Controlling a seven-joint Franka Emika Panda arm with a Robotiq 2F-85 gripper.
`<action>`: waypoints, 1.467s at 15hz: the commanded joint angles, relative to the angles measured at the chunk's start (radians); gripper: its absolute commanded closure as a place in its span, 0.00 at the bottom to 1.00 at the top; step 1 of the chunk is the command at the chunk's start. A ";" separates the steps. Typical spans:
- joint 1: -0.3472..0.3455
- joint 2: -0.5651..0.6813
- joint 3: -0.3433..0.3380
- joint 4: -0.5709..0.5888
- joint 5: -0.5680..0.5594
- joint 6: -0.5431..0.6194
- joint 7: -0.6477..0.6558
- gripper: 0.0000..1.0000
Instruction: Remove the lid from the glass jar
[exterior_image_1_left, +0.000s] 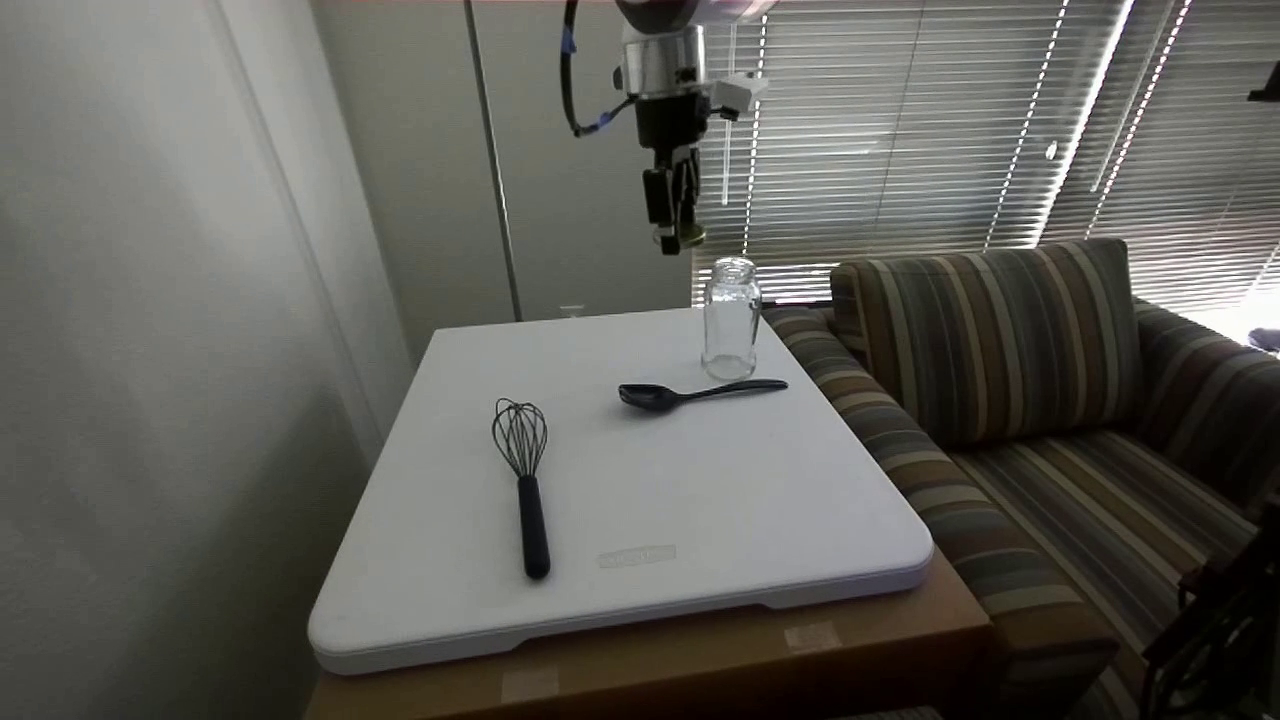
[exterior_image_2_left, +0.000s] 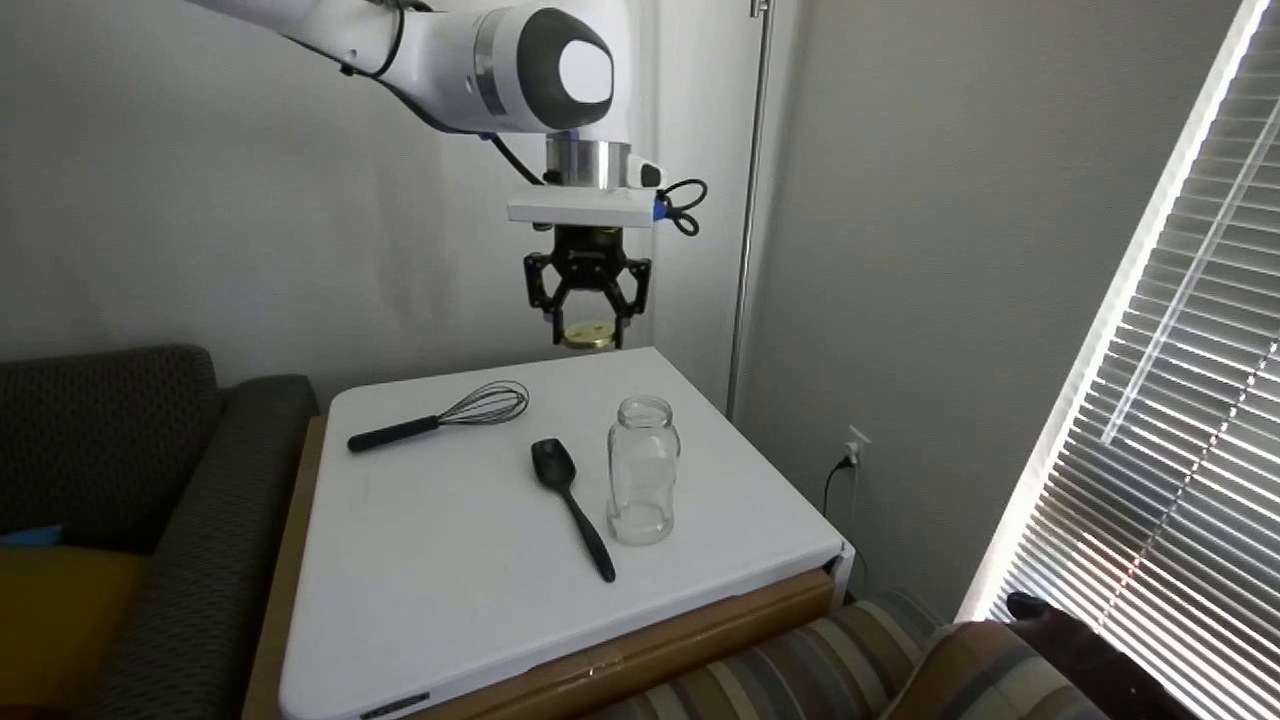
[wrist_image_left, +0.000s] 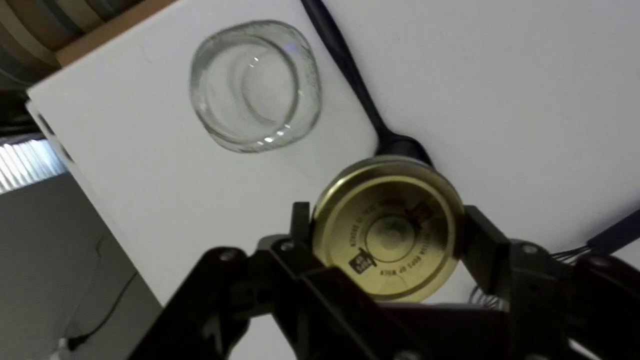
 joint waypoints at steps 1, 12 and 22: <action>0.036 -0.016 0.058 -0.068 0.009 -0.018 -0.109 0.53; 0.103 0.047 0.085 -0.191 -0.001 0.076 -0.021 0.53; 0.156 0.112 0.065 -0.232 0.006 0.303 0.286 0.53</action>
